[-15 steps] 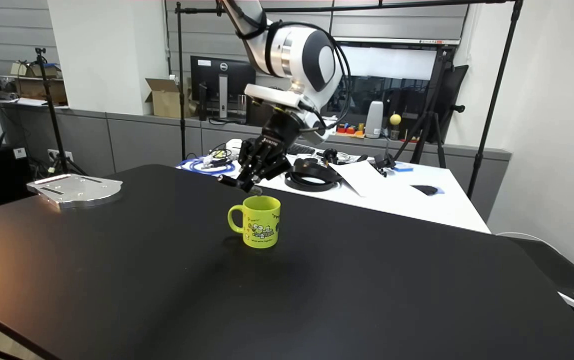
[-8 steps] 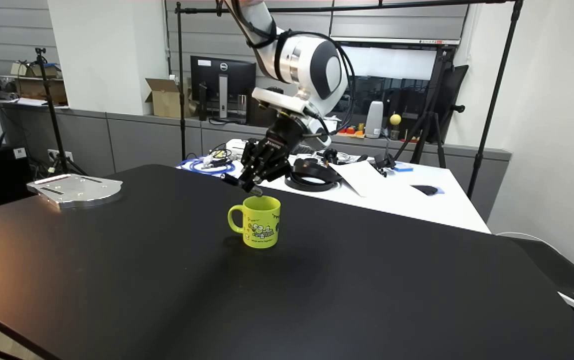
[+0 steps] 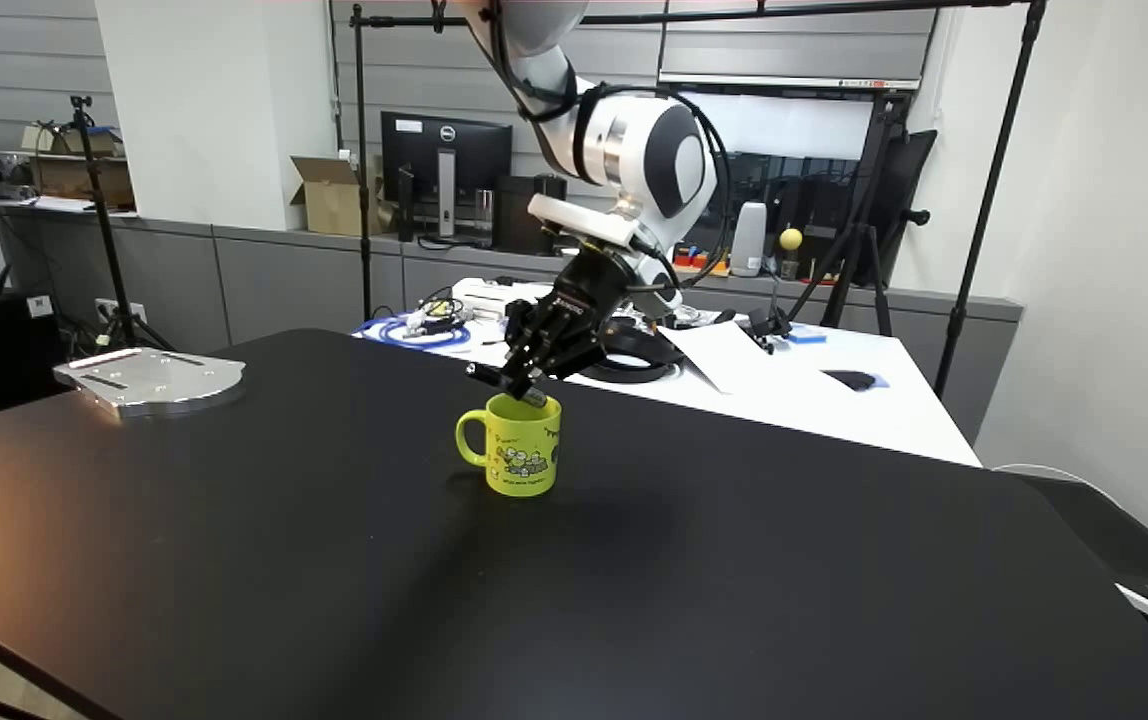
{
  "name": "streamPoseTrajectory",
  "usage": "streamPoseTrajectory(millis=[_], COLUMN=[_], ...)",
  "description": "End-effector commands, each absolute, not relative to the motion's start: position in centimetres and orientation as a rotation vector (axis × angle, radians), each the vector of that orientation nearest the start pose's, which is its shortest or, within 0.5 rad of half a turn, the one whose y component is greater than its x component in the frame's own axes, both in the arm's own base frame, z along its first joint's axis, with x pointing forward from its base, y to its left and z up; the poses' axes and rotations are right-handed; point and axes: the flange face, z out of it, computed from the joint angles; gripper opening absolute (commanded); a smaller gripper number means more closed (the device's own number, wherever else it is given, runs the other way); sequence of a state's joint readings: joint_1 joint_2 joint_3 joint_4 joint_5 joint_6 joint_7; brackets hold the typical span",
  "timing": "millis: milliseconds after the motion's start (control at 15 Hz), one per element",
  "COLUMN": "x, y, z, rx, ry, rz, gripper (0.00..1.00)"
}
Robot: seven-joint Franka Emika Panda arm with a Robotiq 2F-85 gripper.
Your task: Place the black marker inside the yellow mug
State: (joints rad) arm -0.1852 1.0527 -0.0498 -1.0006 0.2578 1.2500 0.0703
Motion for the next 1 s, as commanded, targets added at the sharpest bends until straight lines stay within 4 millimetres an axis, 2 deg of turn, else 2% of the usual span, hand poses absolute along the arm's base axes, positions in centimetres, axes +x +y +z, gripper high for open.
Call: streamPoseTrajectory(millis=[0,267,467,733,933], x=[68.0,68.5,69.1,70.4,70.9], y=[-12.0,-11.6,-10.7,-8.0,-5.0], z=[17.8,17.8,18.9,21.6,24.2], rx=[-2.598,-2.607,-2.673,-2.886,-3.022], ry=[0.464,0.442,0.415,0.259,0.128], rz=[1.102,1.093,1.037,0.912,0.822], gripper=[0.51,0.80,0.98,1.00,1.00])
